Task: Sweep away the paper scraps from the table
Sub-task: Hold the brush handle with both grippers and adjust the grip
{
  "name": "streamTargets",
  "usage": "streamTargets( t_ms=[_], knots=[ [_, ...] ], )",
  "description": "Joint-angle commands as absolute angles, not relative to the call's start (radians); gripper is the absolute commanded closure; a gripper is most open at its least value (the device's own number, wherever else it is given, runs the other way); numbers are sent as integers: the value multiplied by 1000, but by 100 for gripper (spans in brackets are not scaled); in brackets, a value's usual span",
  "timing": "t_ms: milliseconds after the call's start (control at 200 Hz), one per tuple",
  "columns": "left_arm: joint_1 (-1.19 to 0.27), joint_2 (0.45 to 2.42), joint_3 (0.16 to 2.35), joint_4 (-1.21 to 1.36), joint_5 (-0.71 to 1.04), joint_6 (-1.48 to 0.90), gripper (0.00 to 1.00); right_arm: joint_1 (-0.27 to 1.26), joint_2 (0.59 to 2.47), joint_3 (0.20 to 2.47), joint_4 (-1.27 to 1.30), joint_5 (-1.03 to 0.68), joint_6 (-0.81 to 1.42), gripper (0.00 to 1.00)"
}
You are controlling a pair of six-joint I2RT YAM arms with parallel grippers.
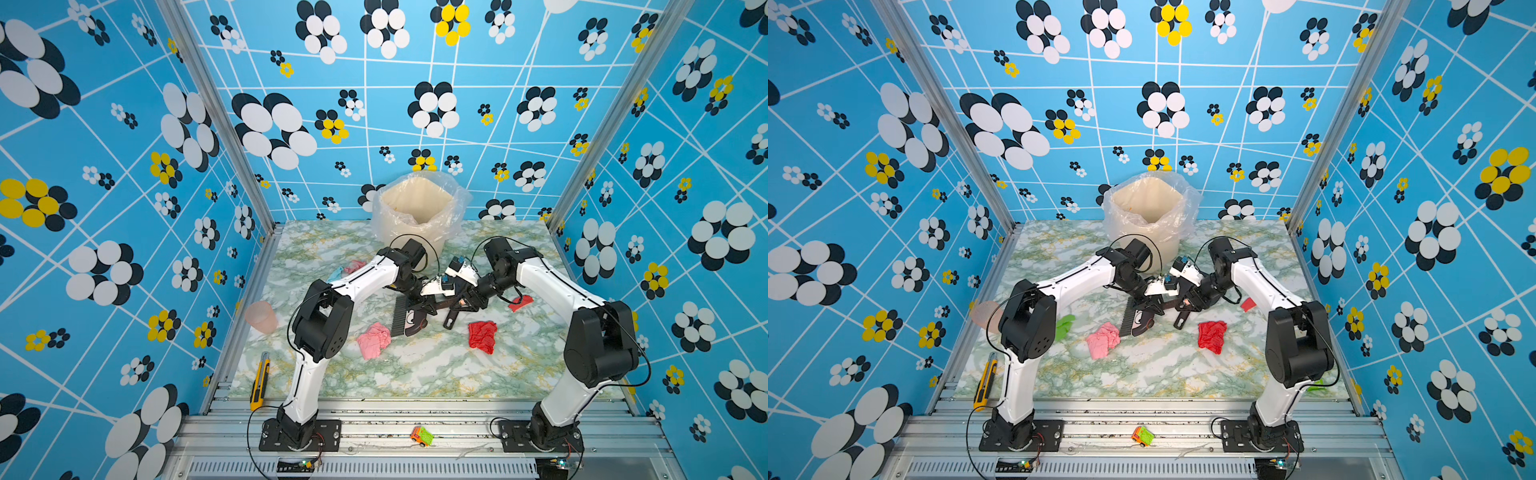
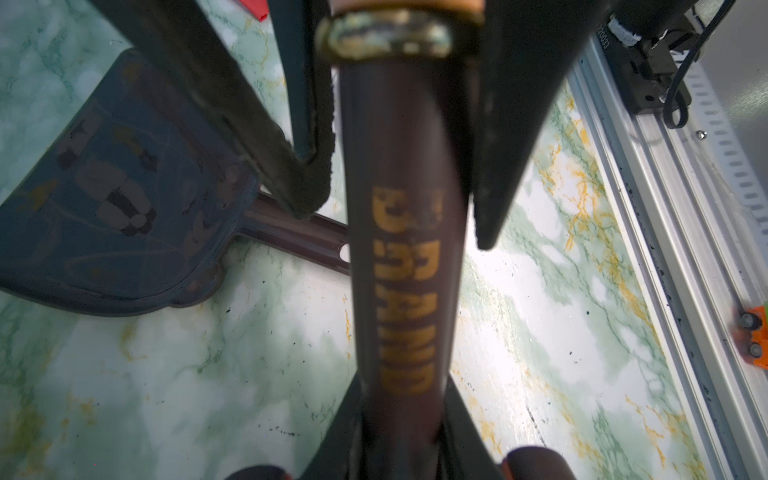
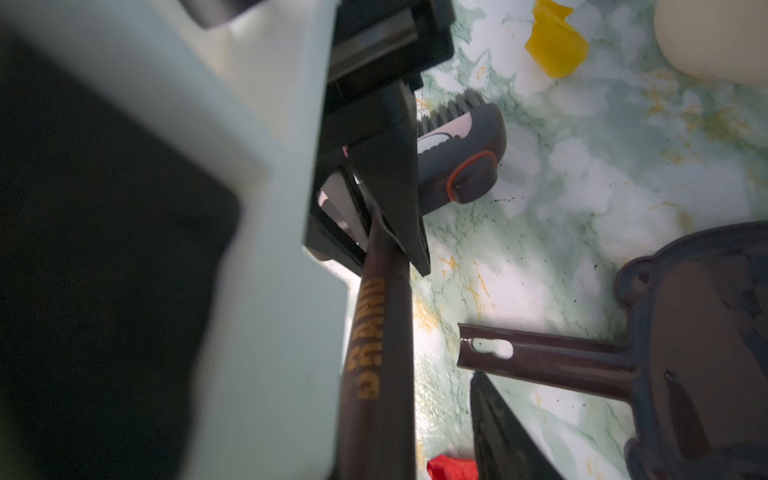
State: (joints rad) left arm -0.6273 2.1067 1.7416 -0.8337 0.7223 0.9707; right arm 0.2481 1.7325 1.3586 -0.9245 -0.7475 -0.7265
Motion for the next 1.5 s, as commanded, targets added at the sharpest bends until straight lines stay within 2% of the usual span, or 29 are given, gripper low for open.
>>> streamTargets(
  t_ms=[0, 210, 385, 840, 1130, 1494],
  knots=[
    [-621, 2130, 1783, -911, 814, 1004, 100, 248, 1705, 1372, -927, -788, -750, 67],
    [-622, 2145, 1806, -940, 837, 1006, 100, 248, 1671, 1371, -907, -830, -749, 68],
    [-619, 2149, 1807, -944, 845, 1002, 100, 248, 1655, 1364, -902, -831, -747, 76],
    [-618, 2163, 1825, -961, 870, 1000, 100, 265, 1653, 1353, -901, -808, -761, 85],
    [-612, 2158, 1827, -965, 873, 1002, 100, 273, 1654, 1338, -905, -789, -765, 83],
    [-607, 2160, 1837, -973, 889, 1001, 100, 280, 1657, 1329, -895, -790, -764, 73]
  ],
)
